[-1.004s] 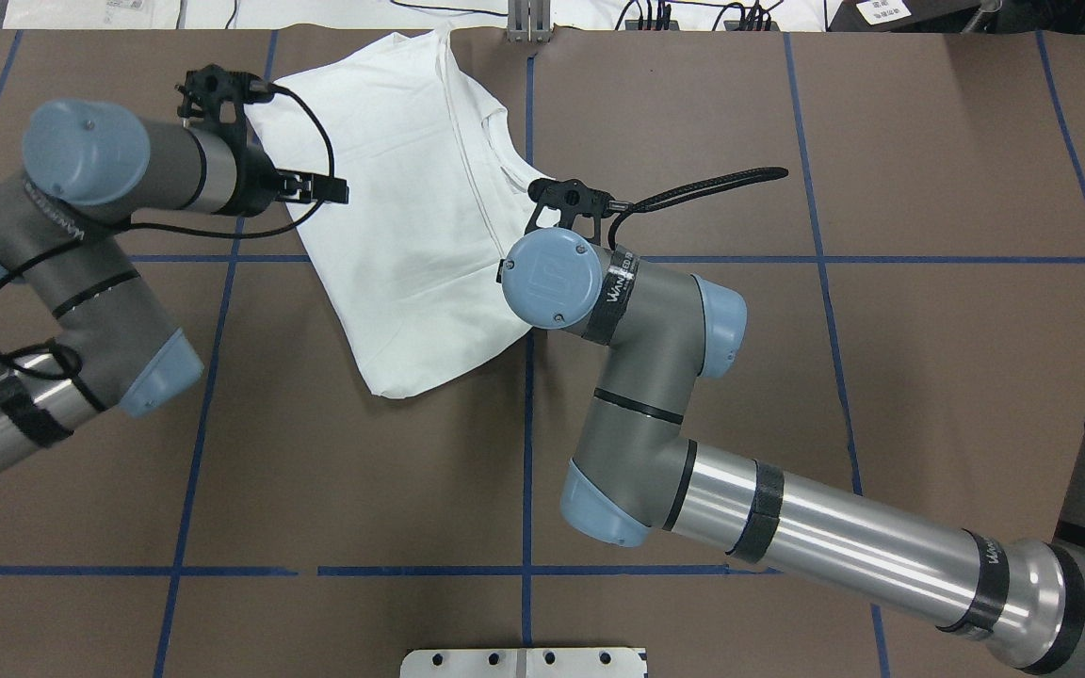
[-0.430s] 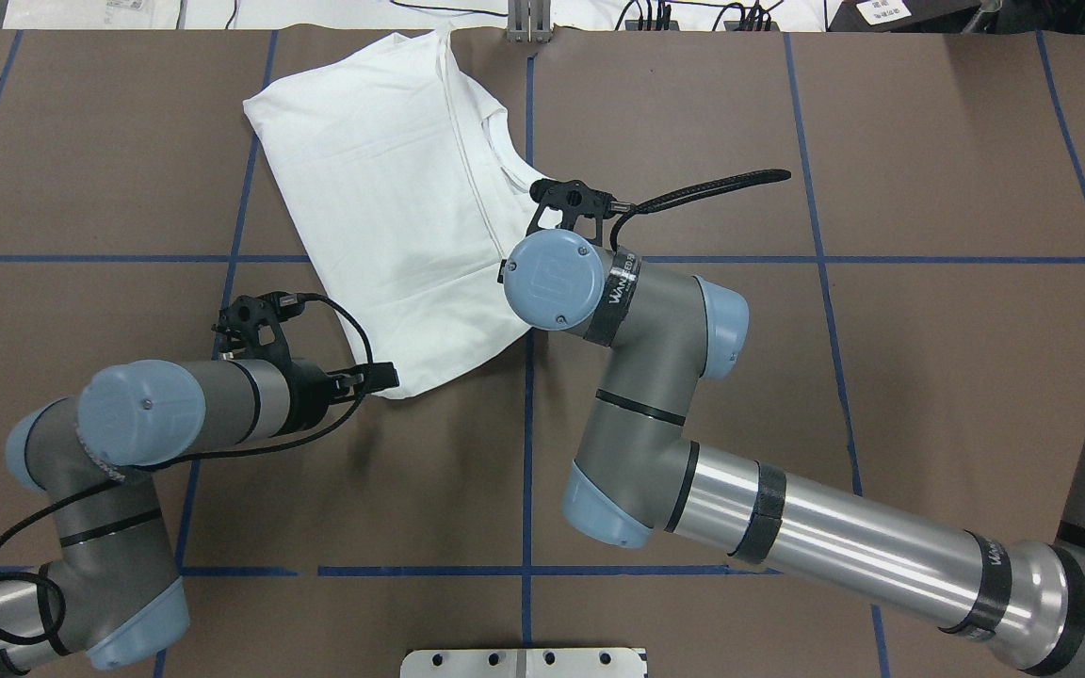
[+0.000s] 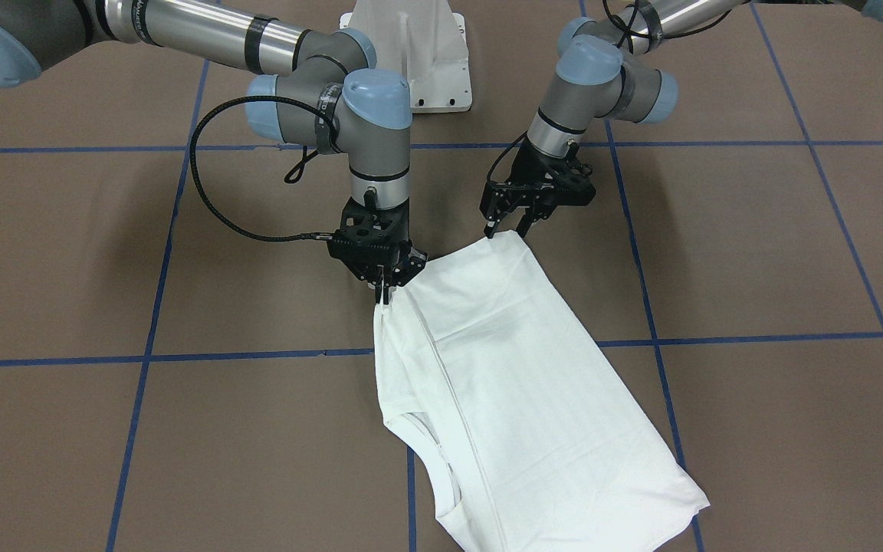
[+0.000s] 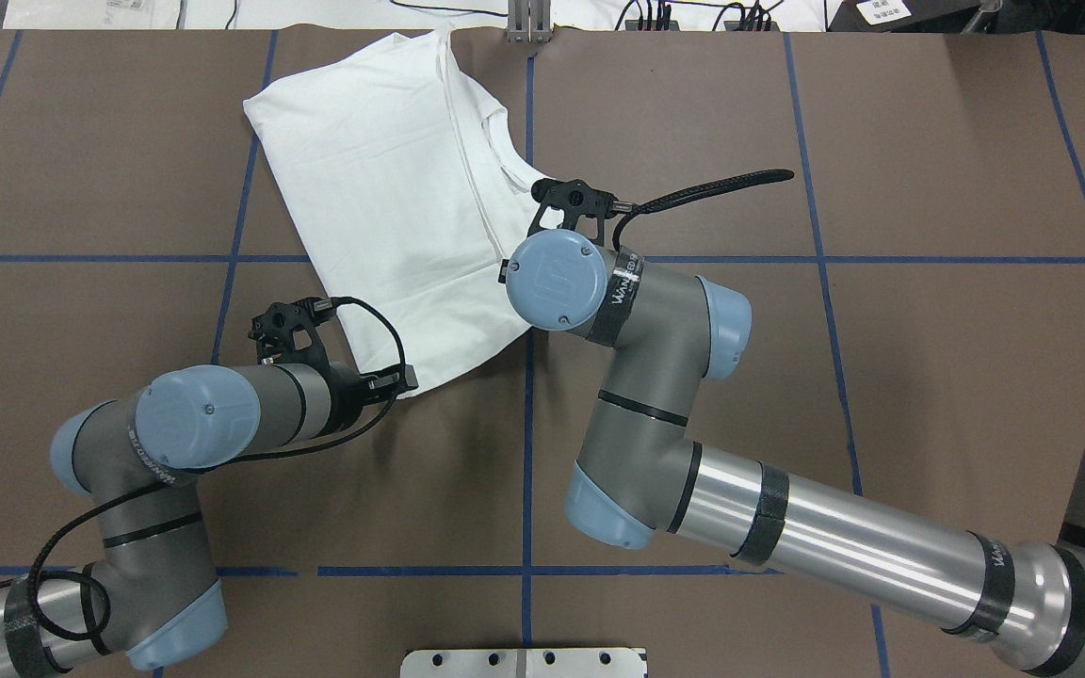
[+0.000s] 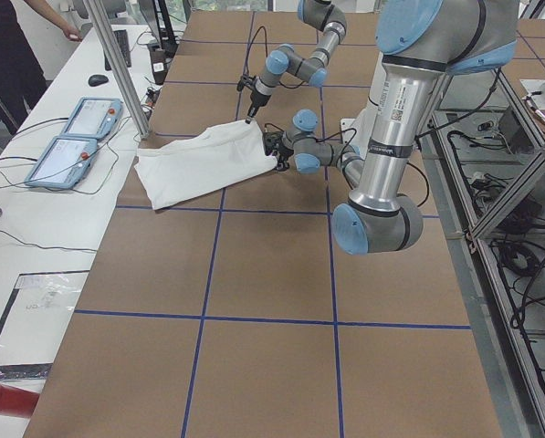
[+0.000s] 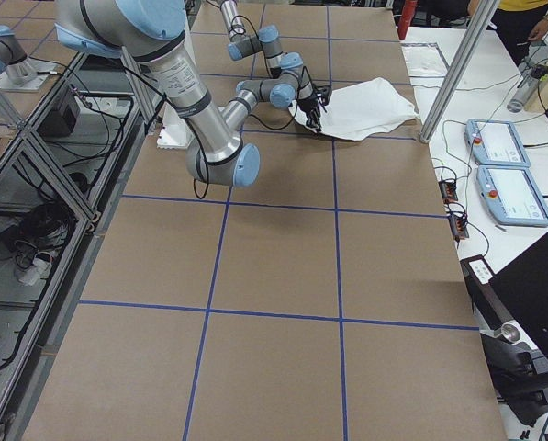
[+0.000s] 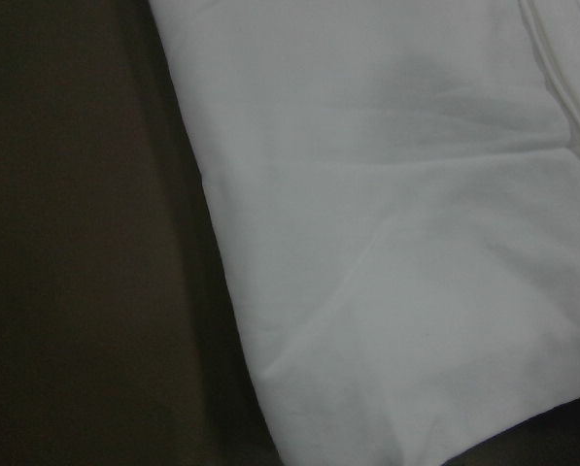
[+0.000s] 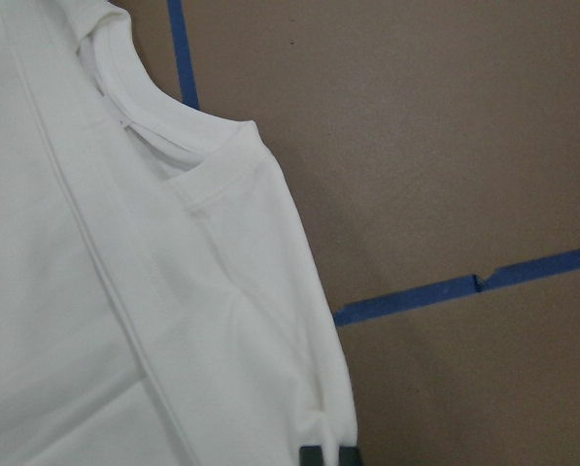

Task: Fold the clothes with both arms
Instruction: 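Move the left gripper to the shirt's near edge while the right gripper holds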

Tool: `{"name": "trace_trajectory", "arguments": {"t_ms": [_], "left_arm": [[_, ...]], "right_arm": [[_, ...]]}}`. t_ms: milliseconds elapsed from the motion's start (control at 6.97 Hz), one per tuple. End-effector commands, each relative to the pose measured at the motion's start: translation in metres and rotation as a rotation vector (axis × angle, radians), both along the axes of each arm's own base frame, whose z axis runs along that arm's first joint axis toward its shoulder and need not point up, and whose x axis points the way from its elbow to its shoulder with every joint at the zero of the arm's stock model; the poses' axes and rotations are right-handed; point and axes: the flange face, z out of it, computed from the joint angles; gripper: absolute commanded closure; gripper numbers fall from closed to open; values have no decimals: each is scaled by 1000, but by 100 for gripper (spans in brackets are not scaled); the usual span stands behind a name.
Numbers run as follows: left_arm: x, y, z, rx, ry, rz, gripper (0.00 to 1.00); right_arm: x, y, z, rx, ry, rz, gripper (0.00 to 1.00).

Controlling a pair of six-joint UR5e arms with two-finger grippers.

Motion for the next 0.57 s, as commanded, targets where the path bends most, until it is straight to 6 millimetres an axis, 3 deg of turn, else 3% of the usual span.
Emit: {"name": "trace_trajectory", "arguments": {"t_ms": [0,143,287,430], "left_arm": [[-10,-20,10,-7,-26,-34,38],[-7,-20,15,-12,-34,-32,45],[-4,-19,11,-10,-28,-28,68],[-4,-17,8,-8,-22,-22,75]], "right_arm": [[1,1,0,1,-2,0,100],[1,1,3,-1,2,0,100],[2,1,7,-1,6,-2,100],[2,1,6,2,4,-3,100]]}}
